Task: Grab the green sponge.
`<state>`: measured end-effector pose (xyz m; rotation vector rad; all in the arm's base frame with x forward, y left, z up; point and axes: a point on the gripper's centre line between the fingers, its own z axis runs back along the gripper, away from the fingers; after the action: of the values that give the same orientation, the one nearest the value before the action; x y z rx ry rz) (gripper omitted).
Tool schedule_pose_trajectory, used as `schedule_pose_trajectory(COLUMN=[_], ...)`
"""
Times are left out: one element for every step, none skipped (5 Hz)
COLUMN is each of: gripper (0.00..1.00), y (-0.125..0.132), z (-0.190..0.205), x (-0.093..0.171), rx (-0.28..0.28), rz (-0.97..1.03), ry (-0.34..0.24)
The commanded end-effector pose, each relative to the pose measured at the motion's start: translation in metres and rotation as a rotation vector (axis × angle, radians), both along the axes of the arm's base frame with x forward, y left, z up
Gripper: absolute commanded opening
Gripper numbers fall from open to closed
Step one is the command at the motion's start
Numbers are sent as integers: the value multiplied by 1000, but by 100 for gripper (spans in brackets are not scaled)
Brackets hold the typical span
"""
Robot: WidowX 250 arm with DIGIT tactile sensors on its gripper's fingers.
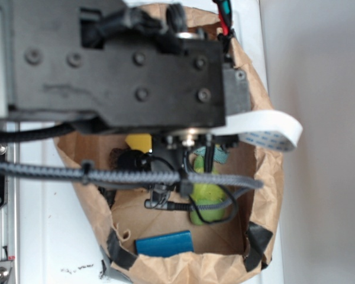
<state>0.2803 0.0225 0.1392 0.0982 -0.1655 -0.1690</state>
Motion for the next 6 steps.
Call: schedule_pose_trajectory(gripper=[100,100,100,100,100,100], y=[-15,-22,-23,-22,-18,-15], z=[3,-2,-6,-10,-17,-24], x=[-5,-12,-16,-6,6,12], rx=[27,22,25,36,93,121], rz=[-273,-474,-606,-623,-608,-601], ry=[-95,-149,-122,-50,-43,-31])
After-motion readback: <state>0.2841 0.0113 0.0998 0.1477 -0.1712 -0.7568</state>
